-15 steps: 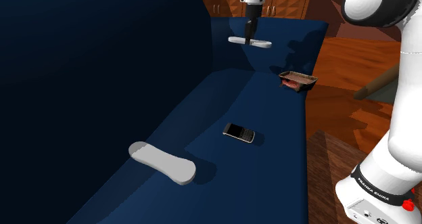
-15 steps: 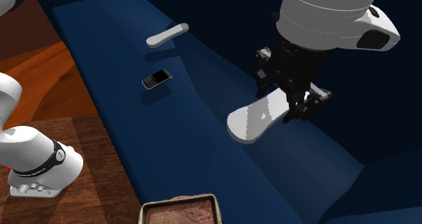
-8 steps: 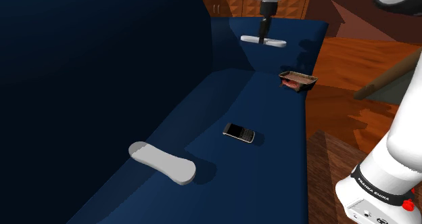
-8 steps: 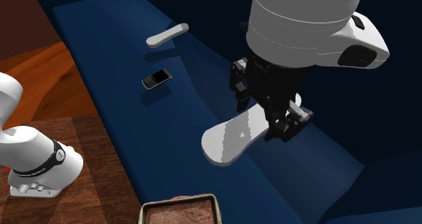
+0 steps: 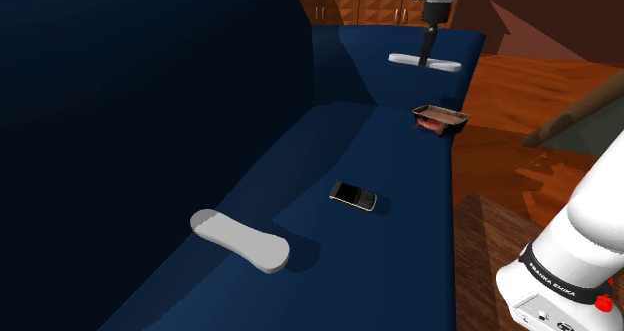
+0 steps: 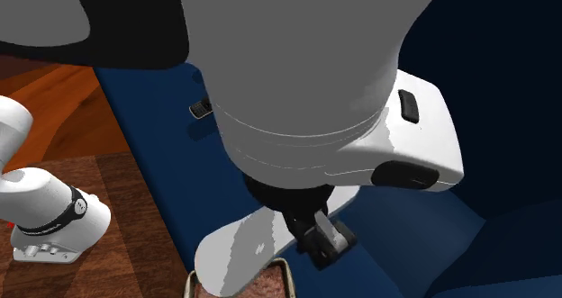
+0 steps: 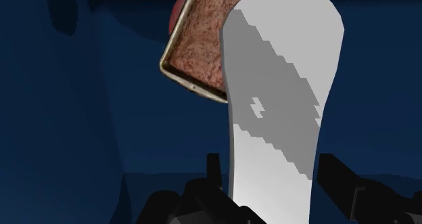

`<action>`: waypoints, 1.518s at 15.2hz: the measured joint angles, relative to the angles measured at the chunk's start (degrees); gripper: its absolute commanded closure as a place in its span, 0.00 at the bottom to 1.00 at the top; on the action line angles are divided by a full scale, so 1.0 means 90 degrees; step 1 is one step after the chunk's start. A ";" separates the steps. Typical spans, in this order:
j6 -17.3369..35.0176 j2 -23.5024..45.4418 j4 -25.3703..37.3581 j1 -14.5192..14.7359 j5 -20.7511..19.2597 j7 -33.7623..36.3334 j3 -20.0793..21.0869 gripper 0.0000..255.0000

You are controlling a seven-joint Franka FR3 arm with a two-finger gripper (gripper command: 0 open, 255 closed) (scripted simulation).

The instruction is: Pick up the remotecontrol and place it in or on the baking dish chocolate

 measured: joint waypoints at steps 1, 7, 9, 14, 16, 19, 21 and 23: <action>-0.0013 -0.0133 -0.0120 -0.0046 -0.0040 -0.0086 -0.0046 1.00; 0.0059 -0.0817 -0.0859 -0.0370 -0.0287 -0.0692 -0.0384 1.00; 0.0155 -0.0853 -0.0991 -0.0392 -0.0303 -0.0742 -0.0409 1.00; 0.0578 -0.0902 -0.1465 -0.0395 -0.0320 -0.0744 -0.0409 1.00; 0.0748 -0.0884 -0.1618 -0.0403 -0.0315 -0.0765 -0.0420 1.00; 0.1001 -0.0855 -0.1844 -0.0406 -0.0305 -0.0780 -0.0427 1.00; 0.1180 -0.0803 -0.1976 -0.0414 -0.0289 -0.0810 -0.0442 1.00; 0.1248 -0.0792 -0.2033 -0.0409 -0.0284 -0.0804 -0.0438 1.00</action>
